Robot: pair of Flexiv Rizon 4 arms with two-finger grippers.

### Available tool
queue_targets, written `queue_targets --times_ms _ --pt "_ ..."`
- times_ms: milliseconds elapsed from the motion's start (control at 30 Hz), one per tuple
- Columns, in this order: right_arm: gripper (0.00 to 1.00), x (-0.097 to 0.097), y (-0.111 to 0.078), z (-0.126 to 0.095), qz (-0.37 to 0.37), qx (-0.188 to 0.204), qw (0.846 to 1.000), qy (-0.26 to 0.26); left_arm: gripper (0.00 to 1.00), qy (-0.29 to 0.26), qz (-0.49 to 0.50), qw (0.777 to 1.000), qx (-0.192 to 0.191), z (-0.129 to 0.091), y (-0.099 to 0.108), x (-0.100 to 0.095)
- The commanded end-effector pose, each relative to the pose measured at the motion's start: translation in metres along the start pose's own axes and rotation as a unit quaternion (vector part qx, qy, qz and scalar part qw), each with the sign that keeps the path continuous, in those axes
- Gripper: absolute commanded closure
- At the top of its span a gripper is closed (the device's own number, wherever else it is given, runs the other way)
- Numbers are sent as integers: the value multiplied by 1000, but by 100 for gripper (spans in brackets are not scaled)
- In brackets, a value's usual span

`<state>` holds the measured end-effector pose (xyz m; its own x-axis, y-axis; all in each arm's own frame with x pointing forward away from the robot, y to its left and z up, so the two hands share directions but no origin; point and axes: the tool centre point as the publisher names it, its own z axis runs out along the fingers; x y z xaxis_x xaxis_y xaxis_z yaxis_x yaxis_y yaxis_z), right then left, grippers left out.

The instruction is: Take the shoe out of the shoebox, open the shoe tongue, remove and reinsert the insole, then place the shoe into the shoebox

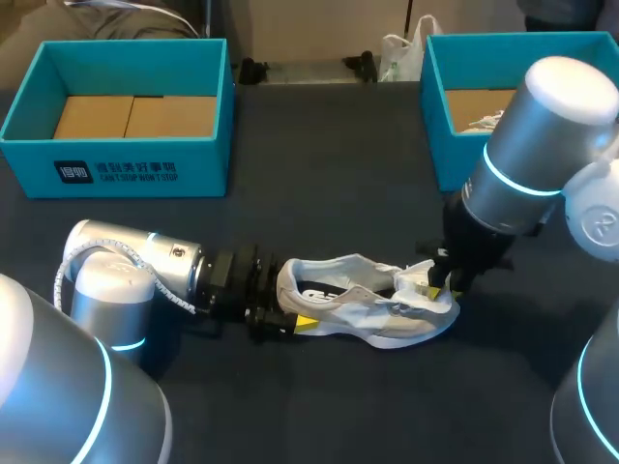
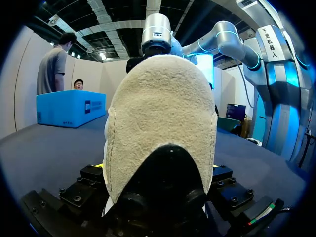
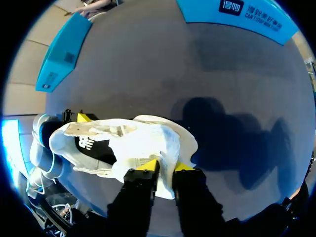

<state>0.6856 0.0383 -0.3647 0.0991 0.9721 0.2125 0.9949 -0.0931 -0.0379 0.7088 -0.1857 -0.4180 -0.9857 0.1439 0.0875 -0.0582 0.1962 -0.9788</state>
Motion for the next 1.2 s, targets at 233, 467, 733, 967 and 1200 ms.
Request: queue_targets --times_ms 233,467,733,967,1200 --pt "54 -9 -2 -13 16 -17 999 -26 100 0 0 1000 -1 0 -1 0" --pt "56 -12 -2 -40 20 -39 997 -66 100 0 0 1000 -1 0 -1 0" --pt "56 1 1 -79 -4 -68 989 -132 100 0 0 1000 -1 0 -1 0" --pt "56 16 9 -110 -30 -103 976 -188 100 0 0 1000 -1 0 -1 0" --pt "56 35 13 -132 -72 -134 958 -243 100 0 0 1000 -1 0 -1 0"
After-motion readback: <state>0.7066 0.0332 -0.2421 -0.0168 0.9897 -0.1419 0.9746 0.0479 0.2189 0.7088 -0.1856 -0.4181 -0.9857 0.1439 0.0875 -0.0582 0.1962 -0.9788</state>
